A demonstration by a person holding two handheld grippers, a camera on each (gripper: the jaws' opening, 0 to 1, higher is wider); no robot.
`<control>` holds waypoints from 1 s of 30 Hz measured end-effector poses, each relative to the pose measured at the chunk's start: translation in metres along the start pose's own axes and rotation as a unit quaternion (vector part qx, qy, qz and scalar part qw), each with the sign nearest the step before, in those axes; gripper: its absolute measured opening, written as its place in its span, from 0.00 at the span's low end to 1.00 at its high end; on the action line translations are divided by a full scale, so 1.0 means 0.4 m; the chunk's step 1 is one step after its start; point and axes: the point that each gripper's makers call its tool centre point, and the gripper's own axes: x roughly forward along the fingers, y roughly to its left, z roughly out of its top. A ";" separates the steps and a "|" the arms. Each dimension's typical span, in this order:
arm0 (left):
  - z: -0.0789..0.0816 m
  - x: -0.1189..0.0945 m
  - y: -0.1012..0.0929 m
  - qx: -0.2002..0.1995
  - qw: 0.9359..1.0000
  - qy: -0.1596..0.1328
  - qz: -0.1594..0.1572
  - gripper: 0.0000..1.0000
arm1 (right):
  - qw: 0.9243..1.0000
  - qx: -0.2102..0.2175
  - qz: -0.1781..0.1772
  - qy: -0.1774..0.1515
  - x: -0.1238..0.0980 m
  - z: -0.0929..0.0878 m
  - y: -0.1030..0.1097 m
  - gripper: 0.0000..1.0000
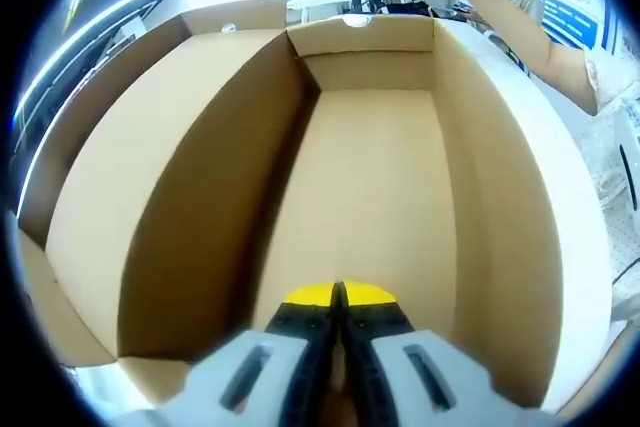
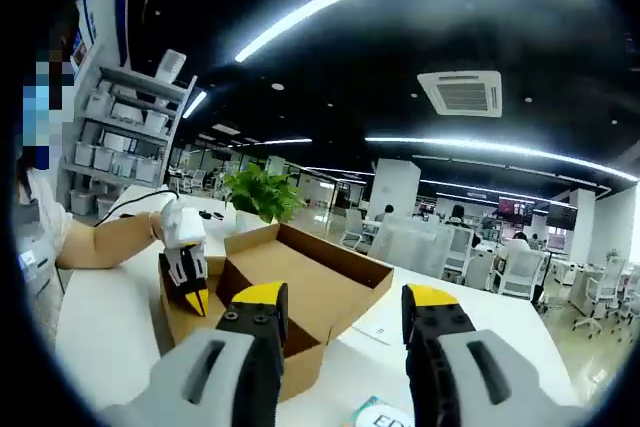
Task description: Operate the shoe box by opening the lid, removing the specified soft item, and placing it in the target area until the item is outside and the box remains undamaged.
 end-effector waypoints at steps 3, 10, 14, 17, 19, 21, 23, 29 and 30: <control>0.000 0.000 -0.003 -0.001 1.000 0.000 0.000 0.00 | 1.000 0.023 0.003 -0.021 0.059 0.034 0.010 0.47; 0.001 0.001 -0.006 -0.002 1.000 0.000 0.000 0.00 | 0.997 0.061 0.014 -0.042 0.160 0.063 0.010 0.47; 0.000 0.001 -0.008 -0.002 1.000 0.000 0.000 0.00 | 0.995 0.099 0.012 -0.028 0.193 0.017 -0.006 0.47; -0.001 0.000 -0.009 -0.002 1.000 0.000 0.000 0.00 | 0.995 0.102 0.002 0.009 0.208 -0.049 -0.020 0.47; -0.002 -0.001 -0.010 -0.002 1.000 0.000 -0.001 0.00 | 0.994 0.103 -0.002 0.032 0.214 -0.087 -0.025 0.47; -0.003 -0.001 -0.011 0.003 1.000 0.001 -0.001 0.00 | 0.994 0.101 -0.003 0.046 0.217 -0.117 -0.029 0.47; -0.002 -0.003 -0.013 0.013 1.000 -0.001 -0.007 0.00 | 0.992 0.116 -0.006 0.057 0.218 -0.146 -0.039 0.47; 0.055 -0.034 -0.017 -0.025 0.995 -0.085 -0.039 0.08 | 0.985 0.161 -0.011 0.058 0.222 -0.188 -0.056 0.47; 0.063 -0.040 -0.018 -0.026 0.994 -0.094 -0.041 0.08 | 0.984 0.170 -0.007 0.057 0.222 -0.189 -0.054 0.47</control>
